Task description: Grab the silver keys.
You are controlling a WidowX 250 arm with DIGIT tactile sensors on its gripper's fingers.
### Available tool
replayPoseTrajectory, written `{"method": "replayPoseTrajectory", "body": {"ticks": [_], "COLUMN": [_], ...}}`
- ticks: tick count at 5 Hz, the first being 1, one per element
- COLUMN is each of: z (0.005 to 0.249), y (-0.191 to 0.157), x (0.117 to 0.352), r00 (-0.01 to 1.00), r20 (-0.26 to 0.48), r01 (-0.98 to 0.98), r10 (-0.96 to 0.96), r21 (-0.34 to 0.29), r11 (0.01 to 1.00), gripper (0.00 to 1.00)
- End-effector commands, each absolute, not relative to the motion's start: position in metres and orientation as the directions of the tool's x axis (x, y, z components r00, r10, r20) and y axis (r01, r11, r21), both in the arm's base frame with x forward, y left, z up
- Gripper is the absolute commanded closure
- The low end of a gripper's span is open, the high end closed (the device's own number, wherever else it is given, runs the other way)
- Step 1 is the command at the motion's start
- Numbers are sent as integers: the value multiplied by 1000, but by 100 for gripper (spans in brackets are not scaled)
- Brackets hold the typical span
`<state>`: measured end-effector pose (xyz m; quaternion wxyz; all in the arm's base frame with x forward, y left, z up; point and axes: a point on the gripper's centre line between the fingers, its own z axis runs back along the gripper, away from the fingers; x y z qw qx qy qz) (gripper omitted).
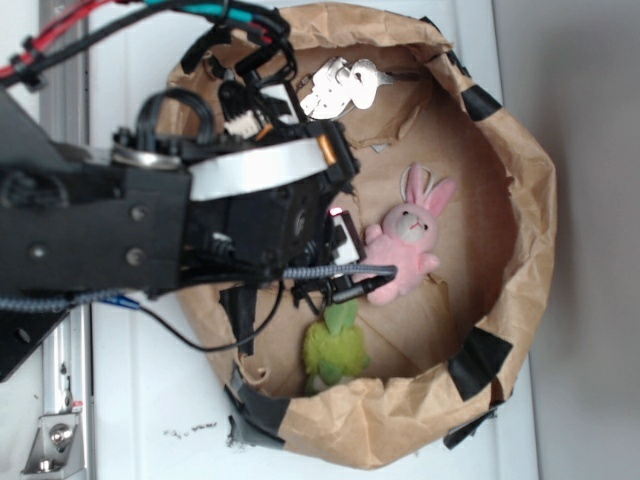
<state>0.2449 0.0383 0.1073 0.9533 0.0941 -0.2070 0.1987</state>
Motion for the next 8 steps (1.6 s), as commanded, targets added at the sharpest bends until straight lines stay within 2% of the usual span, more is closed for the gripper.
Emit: {"method": "replayPoseTrajectory", "body": {"ticks": [1, 4, 5, 6, 7, 8], "z": [111, 111, 91, 76, 80, 86], "y": [46, 46, 64, 86, 94, 98], "x": [250, 250, 259, 260, 252, 243], "r00": [822, 822, 825, 854, 892, 900], "r20": [442, 442, 472, 423, 363, 355], "r01": [-434, -434, -421, -404, -338, -314], "r10": [359, 359, 311, 302, 270, 253], "r21": [78, 78, 147, 174, 136, 125], "r11": [898, 898, 895, 898, 931, 941], "gripper": [0, 0, 0, 0, 0, 0]}}
